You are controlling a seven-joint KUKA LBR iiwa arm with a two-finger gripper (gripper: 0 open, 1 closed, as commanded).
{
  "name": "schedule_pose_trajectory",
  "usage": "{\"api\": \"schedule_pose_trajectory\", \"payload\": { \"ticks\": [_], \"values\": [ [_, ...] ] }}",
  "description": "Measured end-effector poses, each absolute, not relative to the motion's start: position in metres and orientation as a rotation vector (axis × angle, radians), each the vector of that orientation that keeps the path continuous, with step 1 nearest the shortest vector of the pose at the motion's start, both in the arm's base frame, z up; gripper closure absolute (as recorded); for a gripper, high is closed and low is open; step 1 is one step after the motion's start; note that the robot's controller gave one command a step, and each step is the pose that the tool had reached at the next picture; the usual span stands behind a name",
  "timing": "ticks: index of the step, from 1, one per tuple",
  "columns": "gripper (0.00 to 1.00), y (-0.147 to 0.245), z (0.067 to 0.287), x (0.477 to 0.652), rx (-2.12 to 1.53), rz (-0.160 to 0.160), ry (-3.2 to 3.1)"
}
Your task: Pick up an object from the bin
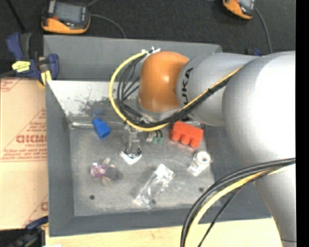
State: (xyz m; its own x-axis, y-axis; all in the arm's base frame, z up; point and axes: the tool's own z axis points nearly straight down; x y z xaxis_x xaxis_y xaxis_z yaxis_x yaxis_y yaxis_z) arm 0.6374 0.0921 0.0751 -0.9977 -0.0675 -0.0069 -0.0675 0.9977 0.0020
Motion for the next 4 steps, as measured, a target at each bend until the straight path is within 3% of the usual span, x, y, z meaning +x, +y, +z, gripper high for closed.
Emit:
{"api": "schedule_pose_trajectory", "payload": {
  "ticks": [1, 2, 3, 4],
  "values": [
    [1.00, 0.043, 0.159, 0.597, -0.654, -0.005, 3.065],
    [1.00, 0.101, 0.104, 0.657, -0.694, 0.004, 3.057],
    [1.00, 0.049, 0.160, 0.625, -1.710, -0.005, 2.630],
    [1.00, 0.048, 0.137, 0.613, -1.357, 0.002, 2.831]
  ]
}}
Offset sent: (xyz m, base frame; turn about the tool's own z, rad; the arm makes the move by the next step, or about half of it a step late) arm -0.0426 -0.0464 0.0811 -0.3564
